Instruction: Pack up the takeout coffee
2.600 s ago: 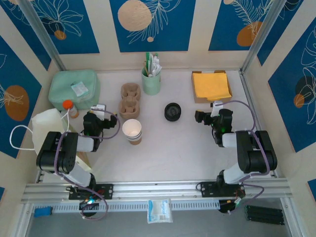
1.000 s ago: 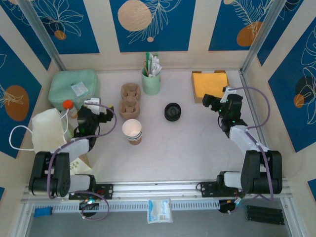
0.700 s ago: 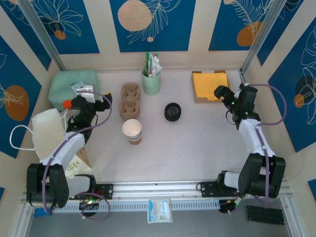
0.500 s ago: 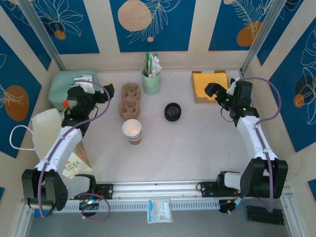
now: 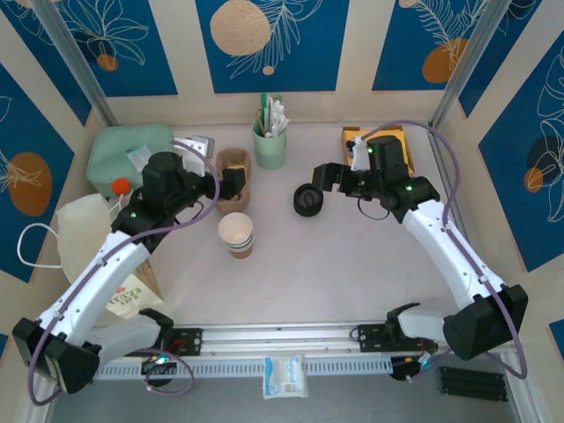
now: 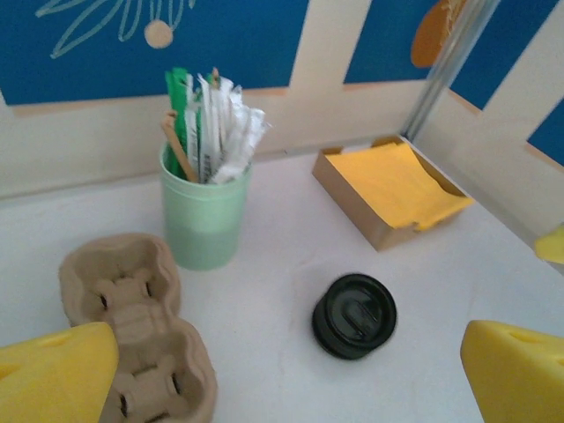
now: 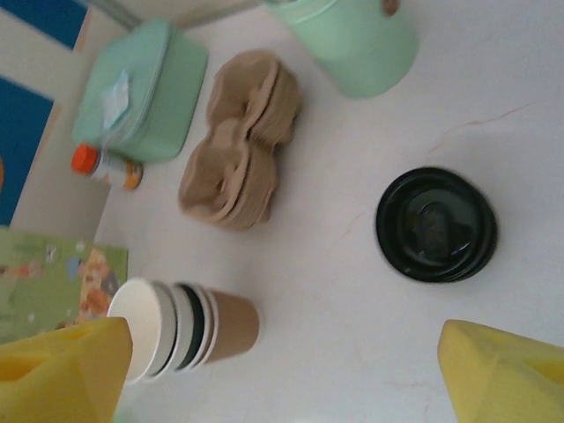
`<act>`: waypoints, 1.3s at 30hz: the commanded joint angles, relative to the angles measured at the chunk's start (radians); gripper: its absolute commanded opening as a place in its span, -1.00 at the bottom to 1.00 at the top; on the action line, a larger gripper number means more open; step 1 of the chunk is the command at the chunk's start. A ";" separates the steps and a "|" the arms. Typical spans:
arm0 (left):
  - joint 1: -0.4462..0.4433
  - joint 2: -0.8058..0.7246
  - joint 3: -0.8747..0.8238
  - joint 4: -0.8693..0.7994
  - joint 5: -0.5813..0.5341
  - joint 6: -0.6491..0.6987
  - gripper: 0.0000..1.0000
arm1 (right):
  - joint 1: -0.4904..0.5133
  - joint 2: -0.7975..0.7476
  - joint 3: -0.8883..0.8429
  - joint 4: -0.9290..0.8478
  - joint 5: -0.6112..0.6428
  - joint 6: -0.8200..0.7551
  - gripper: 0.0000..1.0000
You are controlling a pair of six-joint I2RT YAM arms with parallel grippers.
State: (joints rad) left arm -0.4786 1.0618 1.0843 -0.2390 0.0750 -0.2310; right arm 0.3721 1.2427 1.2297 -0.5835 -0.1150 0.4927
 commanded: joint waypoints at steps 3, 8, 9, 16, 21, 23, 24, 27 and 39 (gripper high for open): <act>-0.082 -0.082 -0.037 -0.133 -0.127 -0.049 0.99 | 0.131 0.045 0.080 -0.194 0.060 -0.040 0.74; -0.110 -0.157 -0.103 -0.211 -0.194 -0.086 0.99 | 0.235 0.101 0.137 -0.266 0.076 -0.024 0.64; -0.111 -0.173 -0.119 -0.214 -0.196 -0.092 0.99 | 0.256 0.117 0.154 -0.282 0.083 -0.025 0.63; -0.113 -0.249 -0.204 -0.226 -0.202 -0.114 0.99 | 0.365 0.234 0.268 -0.369 0.116 -0.037 0.53; -0.114 -0.256 -0.213 -0.235 -0.212 -0.098 0.99 | 0.391 0.295 0.324 -0.386 0.109 -0.029 0.50; -0.113 -0.255 -0.215 -0.237 -0.216 -0.093 0.99 | 0.396 0.318 0.344 -0.394 0.094 -0.031 0.48; -0.113 -0.255 -0.217 -0.235 -0.218 -0.091 0.99 | 0.399 0.332 0.358 -0.403 0.087 -0.032 0.45; -0.113 -0.258 -0.221 -0.236 -0.222 -0.088 0.99 | 0.411 0.368 0.398 -0.426 0.081 -0.040 0.43; -0.114 -0.312 -0.240 -0.271 -0.308 -0.099 0.99 | 0.451 0.491 0.551 -0.496 0.060 -0.071 0.26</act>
State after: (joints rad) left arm -0.5850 0.7712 0.8532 -0.4896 -0.1864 -0.3286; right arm 0.8108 1.7035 1.7351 -1.0321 -0.0158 0.4423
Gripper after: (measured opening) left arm 0.994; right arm 0.643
